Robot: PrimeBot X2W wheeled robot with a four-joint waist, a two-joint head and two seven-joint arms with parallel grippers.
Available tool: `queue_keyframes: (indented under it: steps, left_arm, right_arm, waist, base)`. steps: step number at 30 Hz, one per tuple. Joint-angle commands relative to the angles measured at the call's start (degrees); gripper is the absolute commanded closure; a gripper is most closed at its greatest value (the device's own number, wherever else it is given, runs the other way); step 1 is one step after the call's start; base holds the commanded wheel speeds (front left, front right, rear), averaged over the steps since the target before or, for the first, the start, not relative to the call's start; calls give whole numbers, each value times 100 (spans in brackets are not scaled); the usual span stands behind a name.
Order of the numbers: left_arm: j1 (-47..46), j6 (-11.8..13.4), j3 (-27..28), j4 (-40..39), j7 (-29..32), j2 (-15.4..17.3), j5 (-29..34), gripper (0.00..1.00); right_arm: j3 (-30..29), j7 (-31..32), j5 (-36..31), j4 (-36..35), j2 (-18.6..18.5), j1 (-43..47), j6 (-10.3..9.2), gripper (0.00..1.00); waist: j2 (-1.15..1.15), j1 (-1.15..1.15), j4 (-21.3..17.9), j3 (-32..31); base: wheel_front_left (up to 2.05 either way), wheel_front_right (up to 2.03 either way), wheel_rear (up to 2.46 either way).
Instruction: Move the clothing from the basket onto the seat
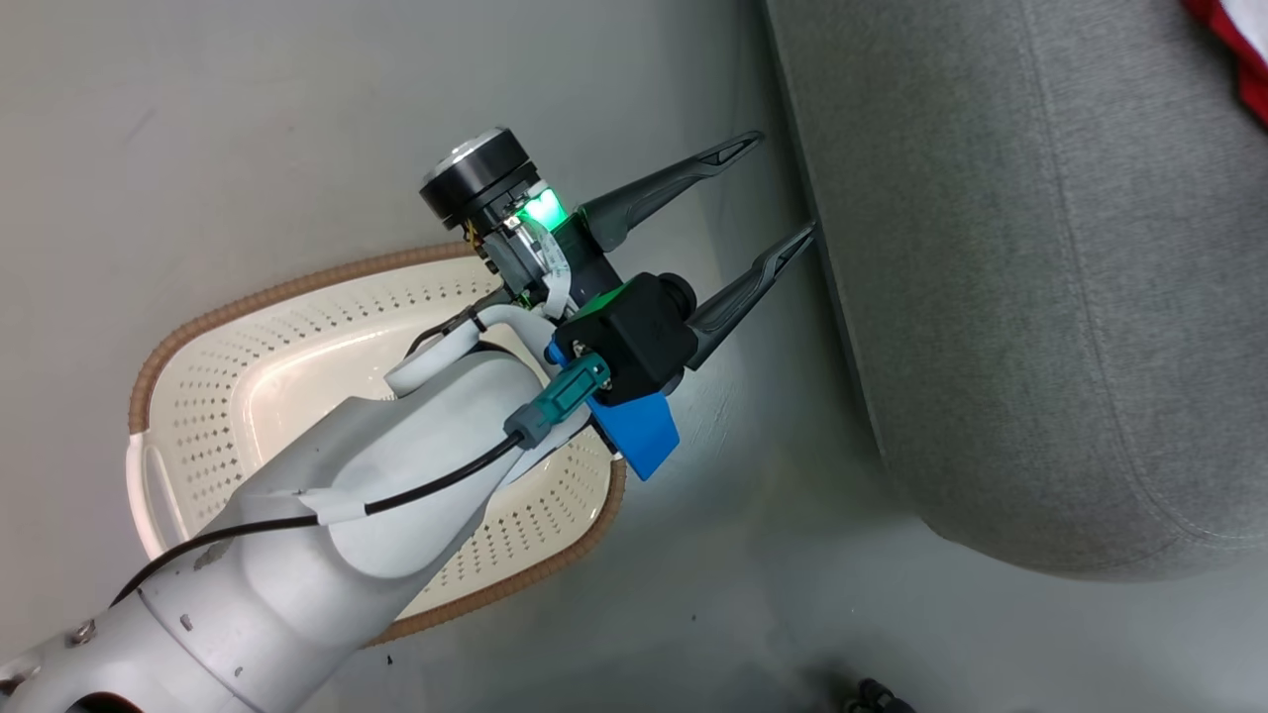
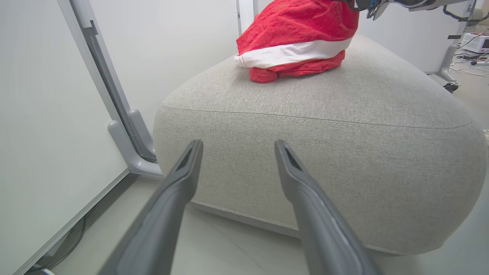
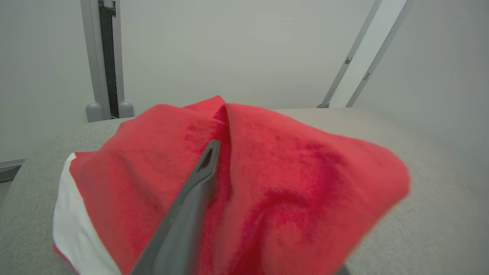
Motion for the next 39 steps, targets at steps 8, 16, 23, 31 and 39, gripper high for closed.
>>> queue_keyframes:
  steps: [8,16,23,31,39]
  left_arm:
    - [434,158,150,-41,-13,57,-173,0]
    - [967,335,466,-93,-14,158,-333,0]
    - [1542,559,937,-217,-14,214,-454,0]
    - [2252,721,1637,-422,-14,128,-460,0]
    - [2881,799,2480,-582,-14,37,-330,0]
  right_arm:
    - [-56,-3,-172,-550,326,918,1,0]
    - [-269,-3,-425,-1325,614,1854,1,0]
    - [46,-2,-461,-2257,902,2373,1,0]
    - [775,-3,-494,-2837,1113,2744,1,0]
    - [1432,-3,-402,-2973,1256,2872,1,0]
  waist:
    - [0,-1,-236,-777]
    - [0,-1,-235,-1428]
    - [0,-1,-4,-1937]
    - [0,-1,537,-2471]
    - [0,-1,1099,-2863]
  base:
    - [0,0,0]
    - [0,0,0]
    - [0,0,0]
    - [0,0,0]
    - [0,0,0]
